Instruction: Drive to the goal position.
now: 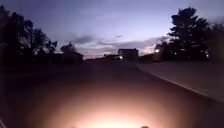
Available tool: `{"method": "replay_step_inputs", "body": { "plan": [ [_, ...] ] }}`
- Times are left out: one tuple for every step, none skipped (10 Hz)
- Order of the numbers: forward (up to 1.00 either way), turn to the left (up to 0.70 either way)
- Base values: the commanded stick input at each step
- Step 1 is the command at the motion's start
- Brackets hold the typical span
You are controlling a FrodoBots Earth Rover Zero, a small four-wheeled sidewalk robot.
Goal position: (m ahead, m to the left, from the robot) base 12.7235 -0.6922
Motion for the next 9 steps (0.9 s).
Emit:
{"method": "replay_step_inputs", "body": {
  "plan": [
    [0.70,0.00],
    [0.70,0.00],
    [0.70,0.00],
    [0.70,0.00],
    [0.70,0.00],
    [0.70,0.00],
    [0.70,0.00],
    [0.70,0.00],
    [0.70,-0.26]
  ]
}}
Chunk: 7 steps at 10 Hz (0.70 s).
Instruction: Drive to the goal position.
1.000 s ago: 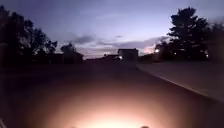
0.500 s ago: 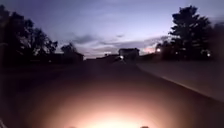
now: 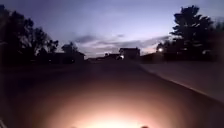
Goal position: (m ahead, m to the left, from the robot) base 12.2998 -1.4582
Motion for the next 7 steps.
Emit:
{"method": "replay_step_inputs", "body": {
  "plan": [
    [0.70,-0.18],
    [0.70,-0.03],
    [0.70,0.00],
    [0.70,0.00],
    [0.70,0.00],
    [0.70,0.00],
    [0.70,0.00]
  ]
}}
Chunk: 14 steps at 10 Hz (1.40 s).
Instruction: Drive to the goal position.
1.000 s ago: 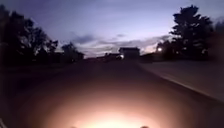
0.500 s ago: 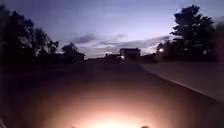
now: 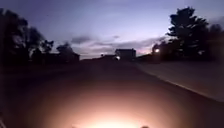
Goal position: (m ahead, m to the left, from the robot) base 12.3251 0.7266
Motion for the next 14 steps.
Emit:
{"method": "replay_step_inputs", "body": {
  "plan": [
    [0.70,0.00],
    [0.70,0.00],
    [0.70,0.00],
    [0.70,0.00],
    [0.70,0.00],
    [0.70,0.00],
    [0.70,0.00],
    [0.70,0.00],
    [0.70,0.00],
    [0.70,0.00],
    [0.70,0.00],
    [0.70,0.00],
    [0.70,0.00],
    [0.70,0.00]
  ]
}}
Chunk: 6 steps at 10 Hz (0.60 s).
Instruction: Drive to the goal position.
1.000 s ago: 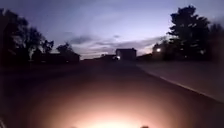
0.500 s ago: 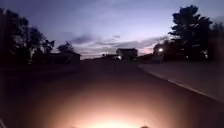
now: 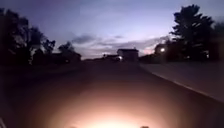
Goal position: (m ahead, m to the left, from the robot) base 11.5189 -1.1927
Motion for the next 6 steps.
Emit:
{"method": "replay_step_inputs", "body": {
  "plan": [
    [0.70,0.00],
    [0.70,0.00],
    [0.70,0.00],
    [0.70,0.00],
    [0.70,0.00],
    [0.70,0.00]
  ]
}}
